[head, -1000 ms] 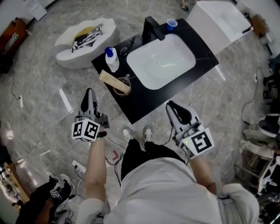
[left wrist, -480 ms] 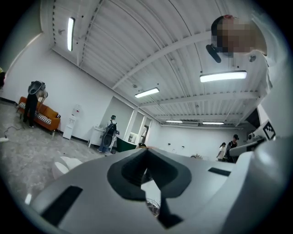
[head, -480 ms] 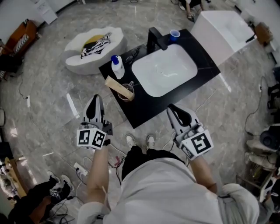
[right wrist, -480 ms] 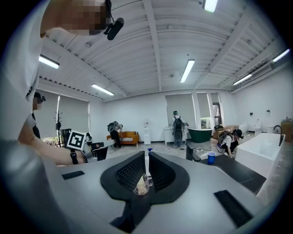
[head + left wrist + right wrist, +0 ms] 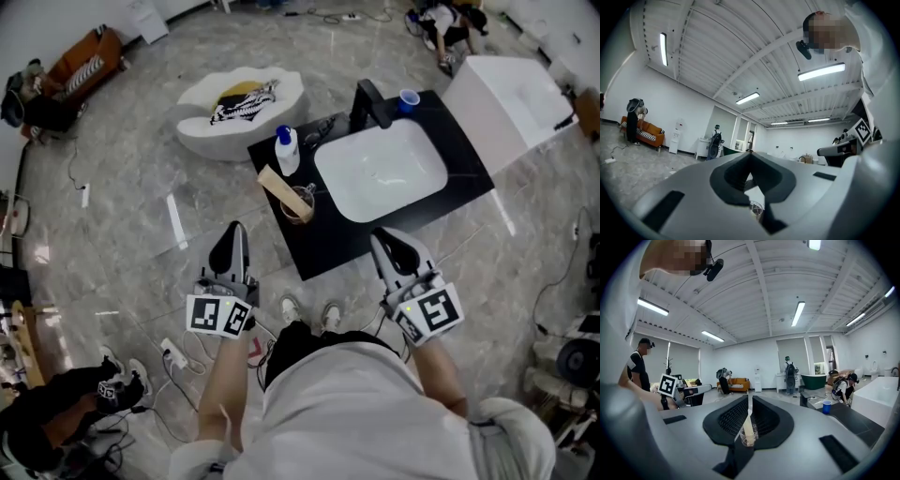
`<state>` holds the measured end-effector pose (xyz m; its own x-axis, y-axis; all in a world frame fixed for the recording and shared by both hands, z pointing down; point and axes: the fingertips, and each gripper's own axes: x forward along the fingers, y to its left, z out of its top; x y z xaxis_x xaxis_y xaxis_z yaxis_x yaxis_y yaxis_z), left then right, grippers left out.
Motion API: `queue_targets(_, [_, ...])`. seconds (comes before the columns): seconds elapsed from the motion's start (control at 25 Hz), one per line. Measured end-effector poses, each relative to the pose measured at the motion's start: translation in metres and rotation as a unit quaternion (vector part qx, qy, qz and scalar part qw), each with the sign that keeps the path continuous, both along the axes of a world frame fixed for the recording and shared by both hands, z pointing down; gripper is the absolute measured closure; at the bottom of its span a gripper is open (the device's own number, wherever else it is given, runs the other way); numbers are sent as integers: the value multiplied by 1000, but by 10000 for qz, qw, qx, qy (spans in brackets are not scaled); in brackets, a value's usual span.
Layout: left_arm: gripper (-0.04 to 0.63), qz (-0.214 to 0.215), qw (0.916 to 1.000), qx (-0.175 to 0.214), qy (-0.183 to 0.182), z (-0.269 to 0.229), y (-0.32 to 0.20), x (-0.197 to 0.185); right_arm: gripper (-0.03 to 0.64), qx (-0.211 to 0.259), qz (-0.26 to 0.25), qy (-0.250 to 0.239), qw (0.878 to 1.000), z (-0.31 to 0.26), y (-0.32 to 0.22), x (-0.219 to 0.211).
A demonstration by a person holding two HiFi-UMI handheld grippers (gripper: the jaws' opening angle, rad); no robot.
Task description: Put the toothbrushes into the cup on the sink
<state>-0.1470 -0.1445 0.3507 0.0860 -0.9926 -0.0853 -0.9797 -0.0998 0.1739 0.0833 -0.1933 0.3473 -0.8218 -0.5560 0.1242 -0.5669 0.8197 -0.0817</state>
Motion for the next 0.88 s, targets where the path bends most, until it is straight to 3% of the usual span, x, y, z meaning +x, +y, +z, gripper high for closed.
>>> queue_targets(0.88, [592, -774, 9965, 144, -281, -20, 103, -5, 566, -41, -651, -14, 9979, 4, 16, -32])
